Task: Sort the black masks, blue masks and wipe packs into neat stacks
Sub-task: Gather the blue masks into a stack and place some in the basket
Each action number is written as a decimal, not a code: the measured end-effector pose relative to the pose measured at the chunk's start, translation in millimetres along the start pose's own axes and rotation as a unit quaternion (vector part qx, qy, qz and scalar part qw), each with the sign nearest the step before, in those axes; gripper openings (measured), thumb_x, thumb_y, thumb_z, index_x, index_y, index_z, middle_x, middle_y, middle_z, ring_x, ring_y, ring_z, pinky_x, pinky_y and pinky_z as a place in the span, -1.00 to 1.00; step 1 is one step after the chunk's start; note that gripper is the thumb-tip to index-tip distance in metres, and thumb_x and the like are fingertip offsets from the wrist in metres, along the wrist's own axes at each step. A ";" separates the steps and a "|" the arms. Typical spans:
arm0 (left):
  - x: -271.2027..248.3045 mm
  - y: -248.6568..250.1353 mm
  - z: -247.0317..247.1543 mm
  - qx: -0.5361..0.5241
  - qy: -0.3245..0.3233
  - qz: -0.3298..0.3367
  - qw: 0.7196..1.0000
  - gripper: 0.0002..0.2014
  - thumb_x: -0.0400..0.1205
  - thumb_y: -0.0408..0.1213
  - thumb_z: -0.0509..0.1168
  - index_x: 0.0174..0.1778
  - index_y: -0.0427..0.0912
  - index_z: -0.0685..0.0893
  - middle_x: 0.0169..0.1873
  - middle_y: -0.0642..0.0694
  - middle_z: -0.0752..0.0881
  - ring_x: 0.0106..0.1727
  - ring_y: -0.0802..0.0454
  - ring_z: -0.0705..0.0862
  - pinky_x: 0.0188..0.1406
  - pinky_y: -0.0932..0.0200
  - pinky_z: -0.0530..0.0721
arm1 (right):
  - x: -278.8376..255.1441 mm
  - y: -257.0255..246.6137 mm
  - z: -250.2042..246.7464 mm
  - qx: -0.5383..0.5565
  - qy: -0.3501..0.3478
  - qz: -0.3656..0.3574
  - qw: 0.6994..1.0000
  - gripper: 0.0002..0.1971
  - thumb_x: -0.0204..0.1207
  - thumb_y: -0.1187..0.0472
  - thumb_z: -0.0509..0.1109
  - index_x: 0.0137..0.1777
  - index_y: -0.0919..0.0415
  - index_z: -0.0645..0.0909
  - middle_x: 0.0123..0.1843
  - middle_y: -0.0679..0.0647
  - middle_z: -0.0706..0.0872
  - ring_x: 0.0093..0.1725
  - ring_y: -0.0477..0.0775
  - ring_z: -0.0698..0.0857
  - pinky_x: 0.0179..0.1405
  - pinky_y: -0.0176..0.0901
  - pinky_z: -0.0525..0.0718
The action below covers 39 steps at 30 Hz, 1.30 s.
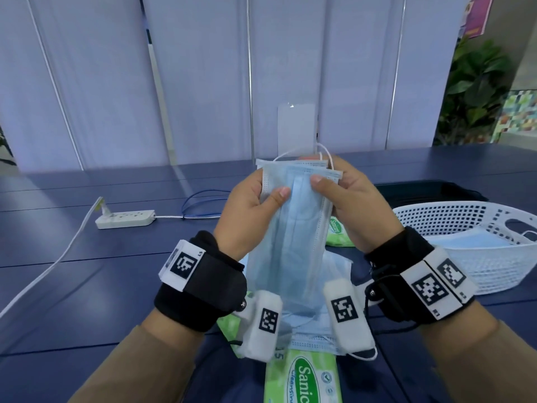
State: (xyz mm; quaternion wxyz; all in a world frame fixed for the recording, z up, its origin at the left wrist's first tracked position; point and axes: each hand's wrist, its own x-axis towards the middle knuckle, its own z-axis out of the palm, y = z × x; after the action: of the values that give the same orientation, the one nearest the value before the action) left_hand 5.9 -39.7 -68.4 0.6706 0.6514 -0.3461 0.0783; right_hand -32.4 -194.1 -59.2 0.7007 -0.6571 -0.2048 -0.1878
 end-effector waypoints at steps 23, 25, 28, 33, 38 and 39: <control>0.4 -2.7 -6.5 0.057 -0.076 0.046 0.994 -0.66 0.55 -0.42 0.13 0.14 0.09 0.47 0.01 -0.08 0.58 -0.01 -0.11 0.56 0.16 -0.33 0.56 | 1.8 -2.8 -11.2 -0.232 0.091 -0.075 0.966 -0.67 0.47 0.51 0.31 0.11 0.10 0.56 -0.23 -0.04 0.49 -0.22 -0.20 0.49 -0.19 -0.52 0.48; -0.2 0.5 -3.8 0.020 -0.065 0.039 0.997 -0.71 0.57 -0.41 0.12 0.14 0.02 0.48 0.00 -0.11 0.58 -0.02 -0.07 0.57 0.09 -0.20 0.60 | 1.5 -0.3 -9.3 -0.195 0.111 -0.073 0.972 -0.64 0.47 0.50 0.33 0.16 0.09 0.53 -0.22 -0.03 0.49 -0.20 -0.20 0.50 -0.13 -0.51 0.51; 2.2 3.8 -2.7 -0.037 -0.028 0.053 0.997 -0.73 0.58 -0.41 0.13 0.15 -0.06 0.47 0.03 -0.09 0.58 0.02 -0.04 0.58 0.07 -0.03 0.60 | 1.1 6.2 -4.3 -0.101 0.137 -0.013 0.985 -0.44 0.46 0.33 0.47 0.36 -0.07 0.32 0.02 0.03 0.59 -0.01 -0.14 0.65 0.01 -0.27 0.66; 8.2 -6.3 -13.4 -0.142 0.069 0.039 0.987 -0.46 0.56 -0.58 0.12 0.41 -0.02 0.29 0.08 -0.13 0.68 0.04 -0.04 0.67 0.12 -0.05 0.67 | -2.8 19.9 11.2 0.030 -0.004 0.227 0.973 -0.61 0.53 0.25 0.38 0.36 0.26 0.53 0.19 0.22 0.75 0.01 0.16 0.75 -0.01 0.08 0.72; 17.2 -30.9 -40.0 -0.040 0.113 -0.116 0.986 -0.56 0.68 -0.55 0.14 0.41 -0.04 0.31 -0.02 -0.09 0.66 -0.25 0.05 0.66 -0.34 0.24 0.67 | 2.4 34.7 -8.7 -0.178 0.074 0.133 0.972 -0.81 0.58 0.35 0.29 0.04 0.13 0.69 0.07 0.13 0.79 0.08 0.22 0.75 0.20 0.26 0.65; 19.8 -37.4 -50.1 0.015 0.093 -0.168 0.981 -0.65 0.69 -0.48 0.16 0.36 -0.09 0.38 0.00 -0.12 0.65 -0.29 0.06 0.65 -0.39 0.26 0.64 | 3.7 33.5 -16.0 -0.221 0.088 0.122 0.964 -0.81 0.58 0.34 0.28 0.04 0.12 0.68 0.07 0.10 0.79 0.09 0.20 0.74 0.19 0.23 0.66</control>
State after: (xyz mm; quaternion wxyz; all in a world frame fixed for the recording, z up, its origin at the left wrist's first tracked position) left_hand 59.7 -5.2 -83.4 0.6935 0.7003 -0.1666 0.0307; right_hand -10.8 -207.9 -86.3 0.5713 -0.7963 -0.0137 -0.1984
